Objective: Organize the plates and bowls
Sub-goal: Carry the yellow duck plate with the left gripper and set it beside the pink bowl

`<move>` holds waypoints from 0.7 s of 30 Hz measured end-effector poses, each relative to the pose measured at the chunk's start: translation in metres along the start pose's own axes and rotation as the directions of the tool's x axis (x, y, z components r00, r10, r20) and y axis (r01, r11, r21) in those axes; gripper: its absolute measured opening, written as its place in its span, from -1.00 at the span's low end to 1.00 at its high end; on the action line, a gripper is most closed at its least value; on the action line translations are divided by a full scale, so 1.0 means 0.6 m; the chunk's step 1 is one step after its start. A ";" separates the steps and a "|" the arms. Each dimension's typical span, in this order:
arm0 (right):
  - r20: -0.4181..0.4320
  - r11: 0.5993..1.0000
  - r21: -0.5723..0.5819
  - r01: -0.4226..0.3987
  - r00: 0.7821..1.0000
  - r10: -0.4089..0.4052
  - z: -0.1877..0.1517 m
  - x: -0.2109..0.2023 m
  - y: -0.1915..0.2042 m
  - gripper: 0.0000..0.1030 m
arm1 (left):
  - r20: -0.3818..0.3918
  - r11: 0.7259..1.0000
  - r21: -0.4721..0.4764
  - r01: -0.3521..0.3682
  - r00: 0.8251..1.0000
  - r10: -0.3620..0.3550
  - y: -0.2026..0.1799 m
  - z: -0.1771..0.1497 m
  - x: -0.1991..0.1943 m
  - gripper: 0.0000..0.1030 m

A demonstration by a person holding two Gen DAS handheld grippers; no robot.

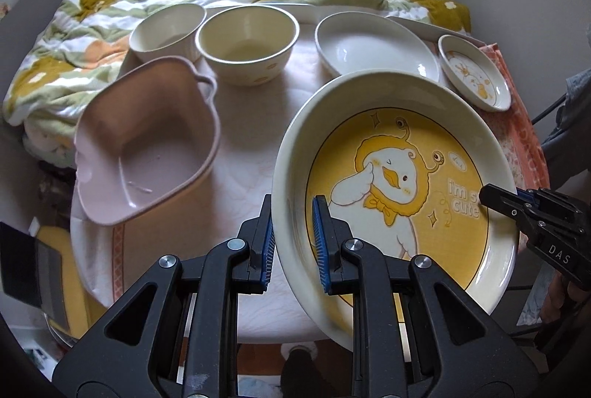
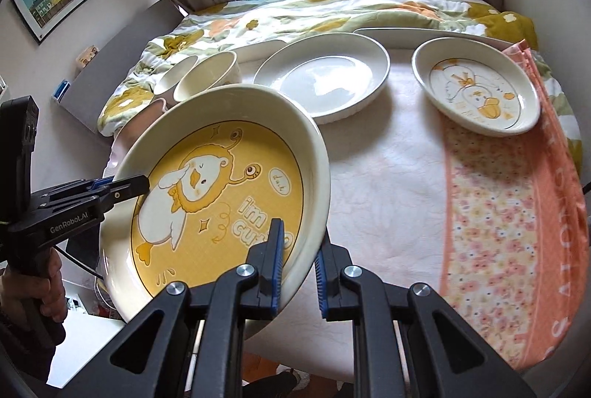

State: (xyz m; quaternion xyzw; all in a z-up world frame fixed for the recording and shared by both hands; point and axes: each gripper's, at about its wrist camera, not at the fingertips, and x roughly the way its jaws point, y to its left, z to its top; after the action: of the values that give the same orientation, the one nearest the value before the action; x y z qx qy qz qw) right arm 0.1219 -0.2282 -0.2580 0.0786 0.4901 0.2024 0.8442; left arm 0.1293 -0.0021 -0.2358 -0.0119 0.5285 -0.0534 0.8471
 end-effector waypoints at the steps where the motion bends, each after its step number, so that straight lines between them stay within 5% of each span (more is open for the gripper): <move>1: -0.005 1.000 -0.001 0.001 1.000 -0.001 -0.001 0.010 0.008 -0.73 | -0.005 1.000 -0.002 0.000 1.000 0.000 0.013 -0.006 0.004 -0.68; 21: -0.020 0.999 -0.001 0.053 0.998 -0.053 -0.011 0.111 0.058 -0.73 | -0.025 0.999 0.006 0.044 0.999 -0.043 0.080 -0.047 0.093 -0.68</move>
State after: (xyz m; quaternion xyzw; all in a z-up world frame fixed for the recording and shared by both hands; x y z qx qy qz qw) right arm 0.1362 -0.1692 -0.3030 0.0633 0.5003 0.1806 0.8444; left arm 0.1323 0.0411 -0.3019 -0.0201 0.5385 -0.0736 0.8391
